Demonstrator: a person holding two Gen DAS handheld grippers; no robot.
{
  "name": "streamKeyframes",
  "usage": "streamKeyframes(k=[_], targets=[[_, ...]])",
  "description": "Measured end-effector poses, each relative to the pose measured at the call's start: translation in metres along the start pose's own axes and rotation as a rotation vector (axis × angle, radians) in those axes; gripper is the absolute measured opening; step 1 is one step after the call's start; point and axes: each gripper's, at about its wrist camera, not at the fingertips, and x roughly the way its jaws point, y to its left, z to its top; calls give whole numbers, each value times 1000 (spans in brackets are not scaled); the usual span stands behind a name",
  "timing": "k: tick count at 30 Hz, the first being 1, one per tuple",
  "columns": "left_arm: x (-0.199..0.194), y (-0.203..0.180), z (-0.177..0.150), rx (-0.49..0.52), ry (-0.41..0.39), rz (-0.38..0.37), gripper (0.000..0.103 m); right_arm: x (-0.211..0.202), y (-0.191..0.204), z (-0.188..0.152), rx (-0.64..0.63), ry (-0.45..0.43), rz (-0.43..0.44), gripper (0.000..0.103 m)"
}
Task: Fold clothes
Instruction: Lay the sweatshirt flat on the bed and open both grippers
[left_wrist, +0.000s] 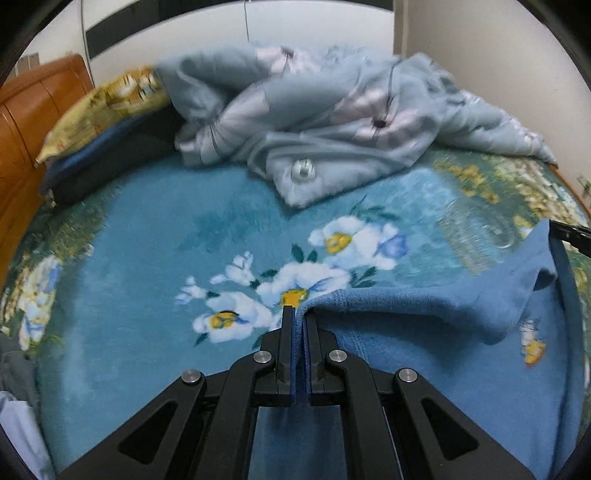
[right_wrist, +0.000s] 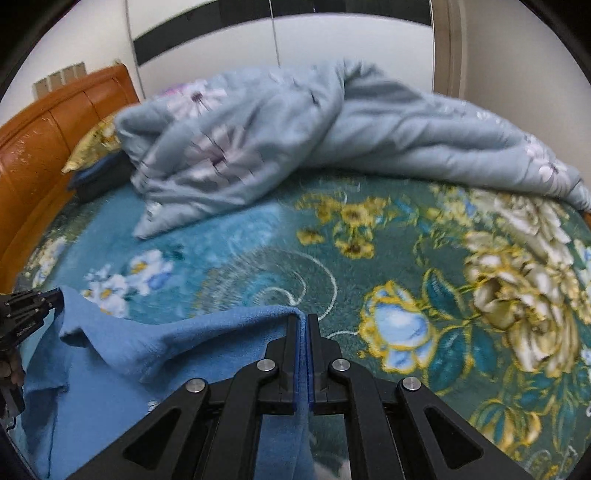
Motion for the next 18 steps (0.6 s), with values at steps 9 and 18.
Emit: streamKeyframes(k=[9,18], targets=[[46,14,-4,-84,64,-63,6,51,-8,-7,27,73,-9,3],[9,10,-11,-81,49,-70,21,31,-4,-6,1,44,-19,13]])
